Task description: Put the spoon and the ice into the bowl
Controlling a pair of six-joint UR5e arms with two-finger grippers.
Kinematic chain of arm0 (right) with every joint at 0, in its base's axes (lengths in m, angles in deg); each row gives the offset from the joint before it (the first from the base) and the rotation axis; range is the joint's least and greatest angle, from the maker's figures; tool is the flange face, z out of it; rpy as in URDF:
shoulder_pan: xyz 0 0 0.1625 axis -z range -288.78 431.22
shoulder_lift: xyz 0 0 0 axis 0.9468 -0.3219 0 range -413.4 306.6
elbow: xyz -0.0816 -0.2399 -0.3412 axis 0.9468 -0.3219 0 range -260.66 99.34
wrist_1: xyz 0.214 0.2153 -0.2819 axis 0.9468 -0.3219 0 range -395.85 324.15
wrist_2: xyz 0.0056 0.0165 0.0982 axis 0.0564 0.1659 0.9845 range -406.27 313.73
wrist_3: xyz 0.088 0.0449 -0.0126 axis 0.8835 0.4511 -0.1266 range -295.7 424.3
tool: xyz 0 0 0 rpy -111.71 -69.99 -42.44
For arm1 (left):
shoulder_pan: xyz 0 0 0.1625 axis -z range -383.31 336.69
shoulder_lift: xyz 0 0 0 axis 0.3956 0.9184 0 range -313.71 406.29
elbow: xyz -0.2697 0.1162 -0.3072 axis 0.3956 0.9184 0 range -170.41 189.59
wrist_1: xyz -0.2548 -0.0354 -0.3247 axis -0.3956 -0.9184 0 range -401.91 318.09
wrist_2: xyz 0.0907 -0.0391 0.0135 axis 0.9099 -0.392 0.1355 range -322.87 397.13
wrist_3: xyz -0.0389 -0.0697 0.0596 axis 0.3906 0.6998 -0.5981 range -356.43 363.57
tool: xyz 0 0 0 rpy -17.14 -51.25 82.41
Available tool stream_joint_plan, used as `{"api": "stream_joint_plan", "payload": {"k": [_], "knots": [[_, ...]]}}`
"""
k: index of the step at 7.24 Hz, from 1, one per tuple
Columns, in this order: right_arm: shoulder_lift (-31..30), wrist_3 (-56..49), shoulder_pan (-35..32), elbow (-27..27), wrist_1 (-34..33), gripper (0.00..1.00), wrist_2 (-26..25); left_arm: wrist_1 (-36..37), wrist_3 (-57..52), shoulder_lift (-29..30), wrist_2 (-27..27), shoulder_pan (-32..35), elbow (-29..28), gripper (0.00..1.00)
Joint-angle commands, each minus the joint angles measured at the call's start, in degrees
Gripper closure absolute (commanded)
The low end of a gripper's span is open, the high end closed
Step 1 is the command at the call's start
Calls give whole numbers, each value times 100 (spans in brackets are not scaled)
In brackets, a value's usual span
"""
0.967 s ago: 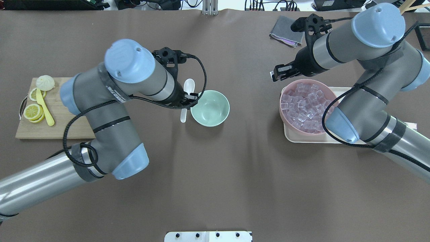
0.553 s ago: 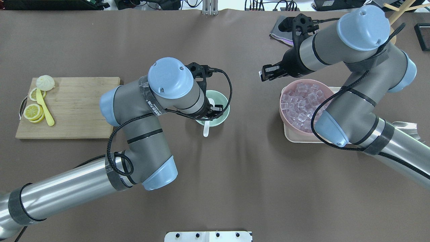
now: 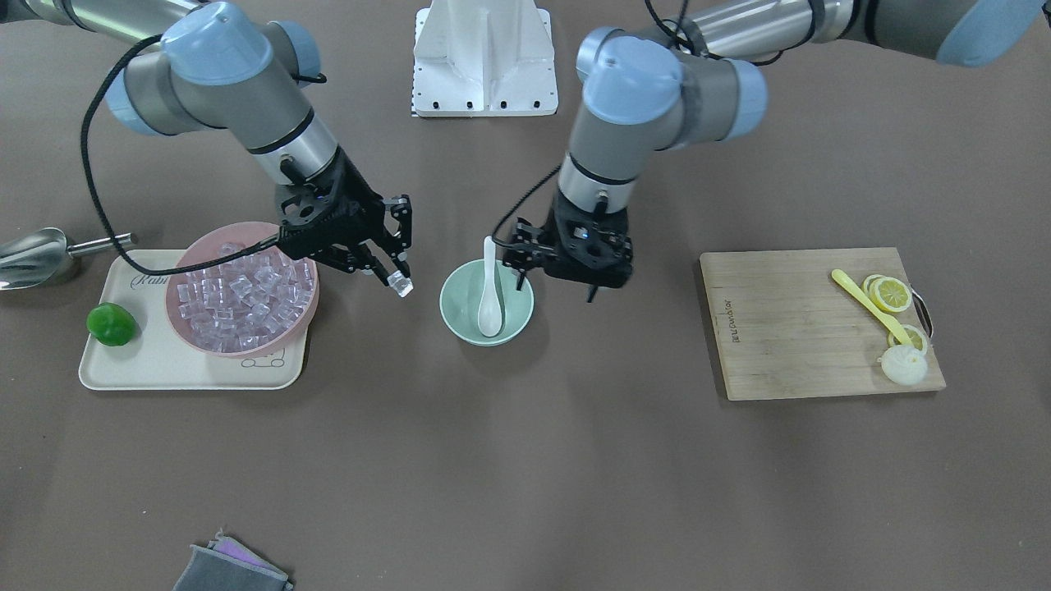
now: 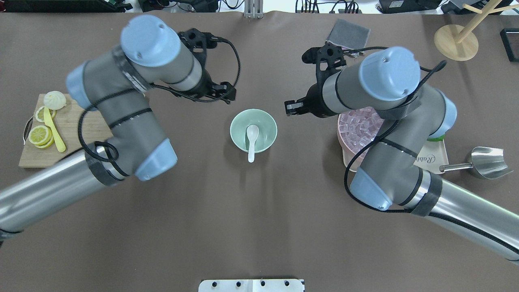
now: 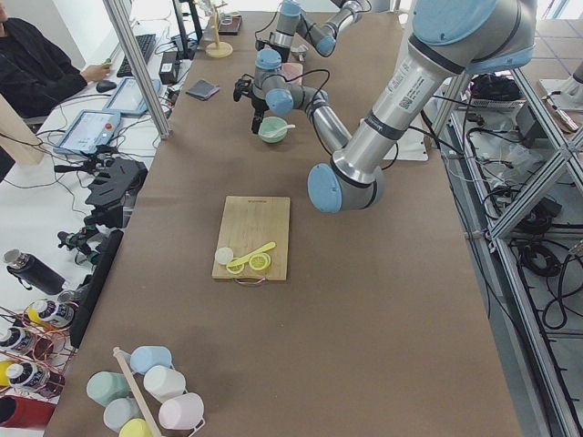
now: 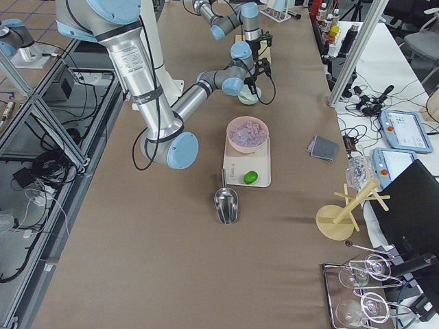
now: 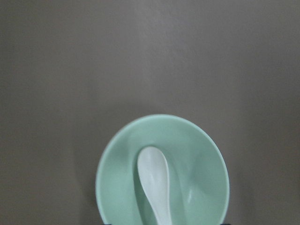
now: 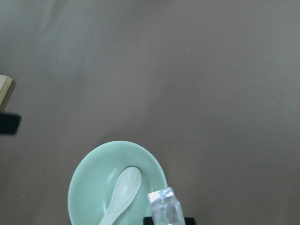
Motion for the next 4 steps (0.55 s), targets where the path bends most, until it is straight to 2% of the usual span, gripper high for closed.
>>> {"api": "stream_joint_plan", "payload": {"k": [1, 3, 4], "knots": [[468, 308, 761, -492, 16, 100, -1029, -55, -1389, -553, -335, 902, 31, 2], [620, 282, 949, -1039, 52, 100, -1296, -55, -1401, -694, -607, 1115, 57, 2], [646, 291, 940, -1049, 69, 100, -1297, -64, -1410, -713, -599, 1116, 48, 2]]}}
